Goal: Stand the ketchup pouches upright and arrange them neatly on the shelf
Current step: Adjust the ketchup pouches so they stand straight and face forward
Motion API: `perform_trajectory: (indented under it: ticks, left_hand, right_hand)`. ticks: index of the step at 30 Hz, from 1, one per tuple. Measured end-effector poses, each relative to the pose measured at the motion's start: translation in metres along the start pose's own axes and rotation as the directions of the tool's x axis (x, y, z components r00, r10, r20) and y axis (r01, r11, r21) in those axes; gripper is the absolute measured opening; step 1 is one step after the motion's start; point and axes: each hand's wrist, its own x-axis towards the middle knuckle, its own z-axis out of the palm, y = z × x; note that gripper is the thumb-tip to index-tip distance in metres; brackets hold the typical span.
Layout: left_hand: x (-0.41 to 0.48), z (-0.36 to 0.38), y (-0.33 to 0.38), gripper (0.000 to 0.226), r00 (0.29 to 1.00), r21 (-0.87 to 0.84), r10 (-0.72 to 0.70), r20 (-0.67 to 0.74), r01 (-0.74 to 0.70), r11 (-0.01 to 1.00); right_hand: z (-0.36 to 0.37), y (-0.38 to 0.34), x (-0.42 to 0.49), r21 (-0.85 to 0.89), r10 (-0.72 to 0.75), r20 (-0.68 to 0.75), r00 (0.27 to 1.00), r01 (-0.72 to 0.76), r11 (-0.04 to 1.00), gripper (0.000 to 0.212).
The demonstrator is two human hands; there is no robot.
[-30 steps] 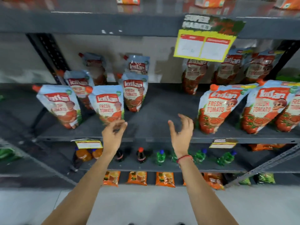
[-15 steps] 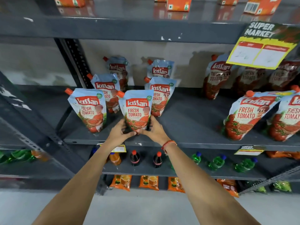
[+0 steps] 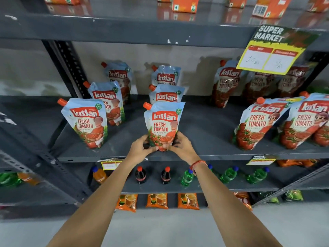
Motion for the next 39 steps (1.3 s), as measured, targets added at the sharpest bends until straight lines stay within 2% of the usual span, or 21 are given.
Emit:
perform_trajectory:
  ticks: [4,10,12,14,16,18,20,22,24,26,28,30,32,34,39]
  left_hand:
    - [-0.001,0.004,0.002,0.057,0.999,0.010,0.021,-0.031,-0.021,1.000]
    - [-0.005,0.006,0.007,0.058,0.996,-0.017,0.025,-0.083,-0.026,1.000]
    - [-0.010,0.003,0.008,0.060,0.991,-0.026,0.035,-0.132,-0.039,0.999]
    - [-0.019,-0.011,0.004,0.058,0.967,-0.045,0.056,-0.247,-0.069,0.997]
    - [-0.033,-0.030,-0.004,0.045,0.911,-0.081,0.075,-0.406,-0.118,0.990]
    - [-0.049,-0.052,-0.014,0.030,0.808,-0.124,0.061,-0.586,-0.164,0.979]
    - [-0.061,-0.071,-0.027,0.029,0.687,-0.171,0.009,-0.726,-0.193,0.966]
    - [-0.066,-0.091,-0.041,0.046,0.622,-0.192,-0.055,-0.781,-0.156,0.969]
    - [-0.063,-0.110,-0.057,0.072,0.666,-0.240,-0.147,-0.732,-0.050,0.969]
    - [-0.053,-0.128,-0.073,0.091,0.779,-0.290,-0.233,-0.583,0.068,0.955]
    - [-0.041,-0.144,-0.086,0.097,0.864,-0.269,-0.266,-0.427,0.159,0.950]
    - [-0.032,-0.155,-0.092,0.092,0.906,-0.248,-0.261,-0.334,0.183,0.951]
    - [-0.028,-0.161,-0.092,0.081,0.925,-0.221,-0.241,-0.292,0.180,0.958]
    - [-0.027,-0.163,-0.090,0.074,0.942,-0.190,-0.224,-0.250,0.179,0.965]
    - [-0.025,-0.155,-0.088,0.074,0.957,-0.117,-0.193,-0.218,0.171,0.978]
  right_hand:
    - [-0.002,0.001,-0.002,0.002,-0.005,-0.013,1.000,0.005,1.000,0.052]
    - [-0.001,-0.008,-0.010,-0.027,-0.006,-0.078,0.997,0.004,1.000,0.054]
    - [0.004,-0.009,-0.018,-0.027,-0.011,-0.200,0.980,0.006,1.000,0.060]
    - [0.015,-0.009,-0.029,0.003,-0.032,-0.395,0.918,0.036,0.999,0.060]
    - [0.030,-0.011,-0.042,0.038,-0.047,-0.536,0.843,0.080,0.996,0.046]
    - [0.051,-0.014,-0.050,0.019,-0.103,-0.552,0.828,0.136,0.991,0.036]
    - [0.073,-0.020,-0.051,-0.058,-0.208,-0.480,0.853,0.206,0.977,0.027]
    - [0.096,-0.031,-0.045,-0.124,-0.288,-0.326,0.901,0.261,0.957,0.024]
    - [0.121,-0.042,-0.029,-0.177,-0.290,-0.140,0.947,0.265,0.948,0.038]
    - [0.143,-0.051,-0.007,-0.190,-0.212,0.018,0.977,0.211,0.959,0.060]
    - [0.159,-0.063,0.013,-0.143,-0.121,0.151,0.981,0.143,0.979,0.080]
    - [0.171,-0.077,0.028,-0.055,-0.100,0.252,0.962,0.118,0.991,0.090]
    - [0.179,-0.084,0.042,0.001,-0.085,0.310,0.947,0.089,0.996,0.086]
    - [0.185,-0.083,0.051,-0.016,-0.056,0.316,0.947,0.064,0.998,0.077]
    - [0.182,-0.067,0.051,0.039,-0.086,0.192,0.978,0.080,0.996,0.055]
